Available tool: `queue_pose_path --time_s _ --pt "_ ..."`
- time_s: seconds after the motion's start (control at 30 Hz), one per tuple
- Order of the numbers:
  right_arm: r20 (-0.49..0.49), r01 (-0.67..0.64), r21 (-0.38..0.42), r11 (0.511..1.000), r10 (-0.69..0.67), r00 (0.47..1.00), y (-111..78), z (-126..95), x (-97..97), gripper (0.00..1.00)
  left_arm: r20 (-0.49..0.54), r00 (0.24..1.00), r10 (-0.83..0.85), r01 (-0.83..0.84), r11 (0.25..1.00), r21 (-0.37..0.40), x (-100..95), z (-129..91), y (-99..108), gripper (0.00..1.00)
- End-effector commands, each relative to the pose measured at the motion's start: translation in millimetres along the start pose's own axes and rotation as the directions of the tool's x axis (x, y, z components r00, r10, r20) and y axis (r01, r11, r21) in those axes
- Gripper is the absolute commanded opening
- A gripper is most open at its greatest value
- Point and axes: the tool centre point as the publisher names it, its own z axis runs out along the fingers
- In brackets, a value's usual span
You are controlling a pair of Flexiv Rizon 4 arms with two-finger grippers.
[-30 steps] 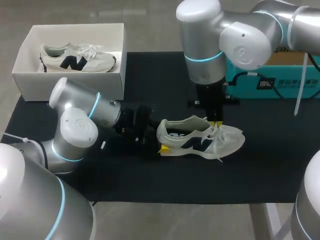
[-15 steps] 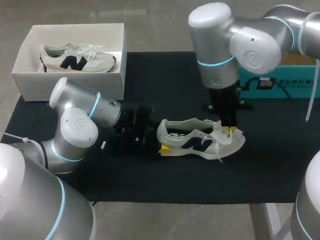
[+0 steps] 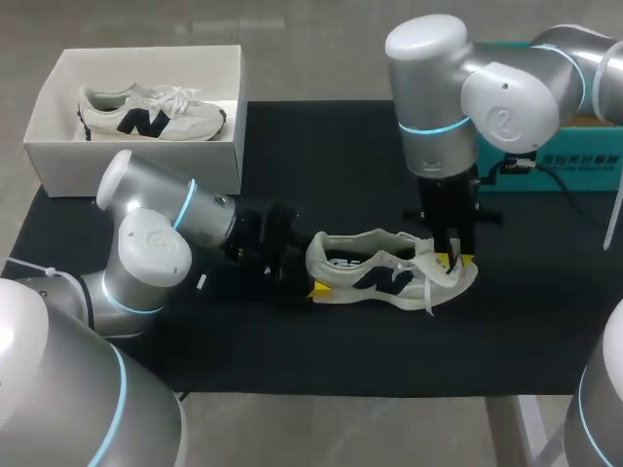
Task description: Take the shoe out of the shoebox, open the shoe tongue, remove and reinsert the insole, then place the shoe into the shoebox
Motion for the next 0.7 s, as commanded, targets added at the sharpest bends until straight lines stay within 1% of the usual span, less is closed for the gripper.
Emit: queue_pose_path --time_s 0.03,0.13,0.17,0.23,0.33,0.43,0.5,0.53,0.6,0.63,0.67,0.7 --pt "-0.026 -0.004 -0.015 1.000 0.003 1.000 -1.7 -7 -6.7 1.00 -0.001 1.000 -0.001 0.001 1.000 -0.002 -3.2 5 4 0.00" --pt "-0.045 0.007 -0.035 0.999 -0.008 0.999 -5.9 -20 -7.1 1.00 -0.001 1.000 -0.001 0.001 1.000 -0.002 -3.2 5 4 0.00" --pt "-0.057 0.013 -0.044 0.999 -0.016 0.998 -7.6 -28 -7.3 1.00 -0.001 1.000 -0.001 0.001 1.000 -0.002 -3.2 5 4 0.00" --pt "-0.095 0.030 -0.070 0.997 -0.037 0.995 -13.8 -49 -6.5 1.00 -0.001 1.000 -0.001 0.001 1.000 -0.002 -3.2 5 4 0.00" --pt "-0.158 0.083 -0.126 0.989 -0.102 0.982 -16.2 -80 -6.4 1.00 -0.001 1.000 -0.001 0.001 1.000 -0.002 -3.2 5 4 0.00" --pt "-0.241 0.204 -0.176 0.963 -0.243 0.940 -24.5 -113 0.3 1.00 -0.001 1.000 -0.001 0.001 1.000 -0.002 -3.2 5 4 0.00" --pt "-0.320 0.327 -0.214 0.921 -0.382 0.867 -35.3 -133 9.6 1.00 -0.001 1.000 -0.001 0.001 1.000 -0.002 -3.2 5 4 0.00" --pt "-0.328 0.382 -0.234 0.894 -0.442 0.835 -37.2 -140 13.2 1.00 -0.001 1.000 -0.001 0.001 1.000 -0.002 -3.2 5 4 0.00" --pt "-0.348 0.517 -0.259 0.816 -0.578 0.739 -48.3 -152 24.8 1.00 -0.001 1.000 -0.001 0.001 1.000 -0.002 -3.2 5 4 0.00" --pt "-0.326 0.584 -0.267 0.766 -0.642 0.693 -54.2 -155 31.4 1.00 -0.001 1.000 -0.001 0.001 1.000 -0.002 -3.2 5 4 0.00" --pt "-0.323 0.663 -0.260 0.702 -0.710 0.625 -61.0 -158 38.2 1.00 -0.001 1.000 -0.001 0.001 1.000 -0.002 -3.2 5 4 0.00" --pt "-0.308 0.714 -0.260 0.650 -0.757 0.576 -66.4 -159 43.8 1.00 -0.001 1.000 -0.001 0.001 1.000 -0.002 -3.2 5 4 0.00"
